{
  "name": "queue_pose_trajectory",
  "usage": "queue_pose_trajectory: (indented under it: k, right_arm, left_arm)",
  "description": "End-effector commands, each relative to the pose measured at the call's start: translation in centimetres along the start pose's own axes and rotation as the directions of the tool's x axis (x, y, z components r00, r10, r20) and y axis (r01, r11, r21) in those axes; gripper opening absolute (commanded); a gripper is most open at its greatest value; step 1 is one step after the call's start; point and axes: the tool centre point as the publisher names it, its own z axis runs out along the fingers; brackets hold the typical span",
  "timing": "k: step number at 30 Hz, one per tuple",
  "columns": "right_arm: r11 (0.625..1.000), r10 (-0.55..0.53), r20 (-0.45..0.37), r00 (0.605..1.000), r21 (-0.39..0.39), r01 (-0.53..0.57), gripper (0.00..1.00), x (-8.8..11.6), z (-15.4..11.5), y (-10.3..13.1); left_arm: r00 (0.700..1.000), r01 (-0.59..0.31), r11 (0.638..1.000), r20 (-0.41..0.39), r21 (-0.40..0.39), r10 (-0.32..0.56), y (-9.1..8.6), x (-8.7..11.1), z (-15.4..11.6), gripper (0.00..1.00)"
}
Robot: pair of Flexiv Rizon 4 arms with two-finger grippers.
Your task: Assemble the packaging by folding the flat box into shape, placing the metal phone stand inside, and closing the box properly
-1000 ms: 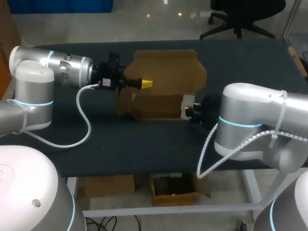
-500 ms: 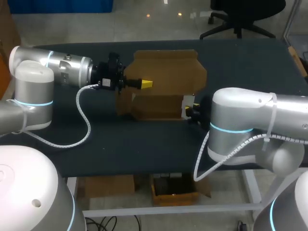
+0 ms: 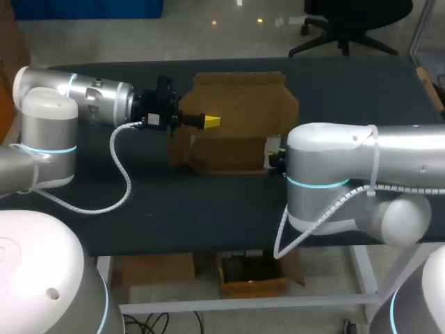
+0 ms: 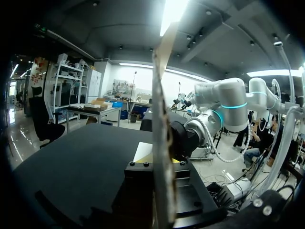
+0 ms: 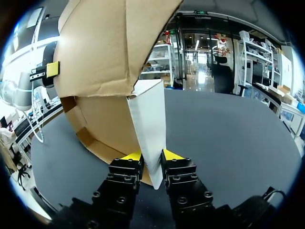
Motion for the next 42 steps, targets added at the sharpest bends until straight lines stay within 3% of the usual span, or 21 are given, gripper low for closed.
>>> queue_pose_trajectory:
  k: [1, 8, 14, 20, 22, 23, 25, 33, 42]
  right_arm:
    - [1.0, 0.0, 0.043, 0.999, 0.03, -0.001, 0.21, 0.6, 0.4, 0.8]
    - [0.999, -0.001, 0.072, 0.997, 0.052, -0.003, 0.16, 0.7, 0.5, 1.0]
    - [0.998, 0.001, 0.085, 0.996, 0.063, -0.007, 0.0, 0.8, 0.5, 1.0]
    - [0.998, 0.002, 0.087, 0.996, 0.065, -0.007, 0.0, 0.8, 0.4, 0.9]
    - [0.998, 0.002, 0.086, 0.996, 0.065, -0.007, 0.0, 0.8, 0.3, 0.8]
    - [0.998, 0.002, 0.085, 0.996, 0.065, -0.008, 0.0, 0.8, 0.3, 0.8]
    - [0.998, 0.002, 0.083, 0.997, 0.067, -0.007, 0.0, 0.8, 0.2, 0.7]
    - [0.997, 0.005, 0.059, 0.998, 0.079, -0.009, 0.0, 0.6, 0.2, 0.4]
    - [0.994, 0.026, 0.038, 0.999, 0.105, -0.03, 0.0, -0.1, -0.3, 0.1]
  left_arm:
    - [1.0, -0.001, 1.0, -0.002, 0.0, 0.001, 0.4, -0.1, 0.2, 0.0]
    - [1.0, -0.001, 1.0, -0.002, 0.0, 0.001, 0.4, -0.1, 0.2, 0.0]
    - [1.0, -0.001, 1.0, -0.002, 0.0, 0.001, 0.4, -0.1, 0.2, 0.0]
    - [1.0, -0.001, 1.0, -0.002, 0.0, 0.001, 0.4, -0.1, 0.2, 0.0]
    - [1.0, -0.001, 1.0, -0.002, 0.0, 0.001, 0.4, -0.1, 0.2, 0.49]
    - [1.0, -0.001, 1.0, -0.002, 0.0, 0.001, 0.4, -0.1, 0.2, 0.83]
    - [1.0, -0.001, 1.0, -0.002, 0.0, 0.001, 0.4, -0.1, 0.2, 1.0]
    - [0.997, -0.055, 0.998, 0.06, -0.028, 0.057, -1.0, 0.7, -1.5, 1.0]
    - [0.973, -0.194, 0.97, 0.096, -0.148, 0.209, -3.3, 2.5, -4.3, 1.0]
